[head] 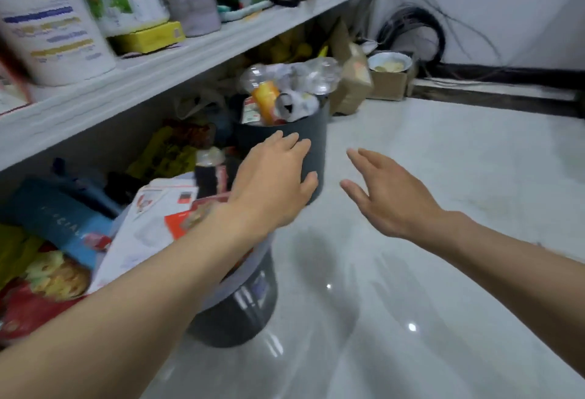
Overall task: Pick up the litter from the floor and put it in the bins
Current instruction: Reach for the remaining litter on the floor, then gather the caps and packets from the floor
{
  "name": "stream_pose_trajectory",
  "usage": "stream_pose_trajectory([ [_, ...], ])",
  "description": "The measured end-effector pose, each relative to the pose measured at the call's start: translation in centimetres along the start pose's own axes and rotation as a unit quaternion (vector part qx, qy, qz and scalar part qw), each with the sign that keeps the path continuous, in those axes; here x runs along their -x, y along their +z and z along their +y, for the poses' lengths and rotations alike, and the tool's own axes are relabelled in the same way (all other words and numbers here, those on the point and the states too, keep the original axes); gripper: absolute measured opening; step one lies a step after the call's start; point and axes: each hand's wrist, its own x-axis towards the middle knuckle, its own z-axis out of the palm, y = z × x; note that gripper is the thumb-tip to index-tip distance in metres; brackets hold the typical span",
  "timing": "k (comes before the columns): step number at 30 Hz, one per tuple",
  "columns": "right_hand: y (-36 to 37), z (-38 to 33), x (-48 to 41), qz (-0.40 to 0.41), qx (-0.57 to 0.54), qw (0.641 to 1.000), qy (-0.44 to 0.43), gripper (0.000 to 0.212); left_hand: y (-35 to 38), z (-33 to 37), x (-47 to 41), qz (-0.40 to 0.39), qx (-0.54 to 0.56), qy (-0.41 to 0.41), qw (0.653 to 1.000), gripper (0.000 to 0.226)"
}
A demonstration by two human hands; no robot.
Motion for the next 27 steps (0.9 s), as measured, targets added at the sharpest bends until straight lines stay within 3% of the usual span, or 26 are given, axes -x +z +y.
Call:
stream_pose_trajectory([
  [11,-5.5,13.7,12.2,-0.011,0.114,0.963,0.244,0.061,5.7,18.0,-4.6,-0.056,0.054,0.267,0.961,0.053],
  [17,-8.0,15.7,21.2,-0.052,0.153,0.925,0.344,0.061,6.5,25.8,0.0,-0.097,0.092,0.377,0.916,0.053],
  [27,-11.4,16.7,31.8,-0.056,0.189,0.881,0.431,0.061,5.3,35.8,5.0,-0.079,0.14,0.495,0.854,0.058],
])
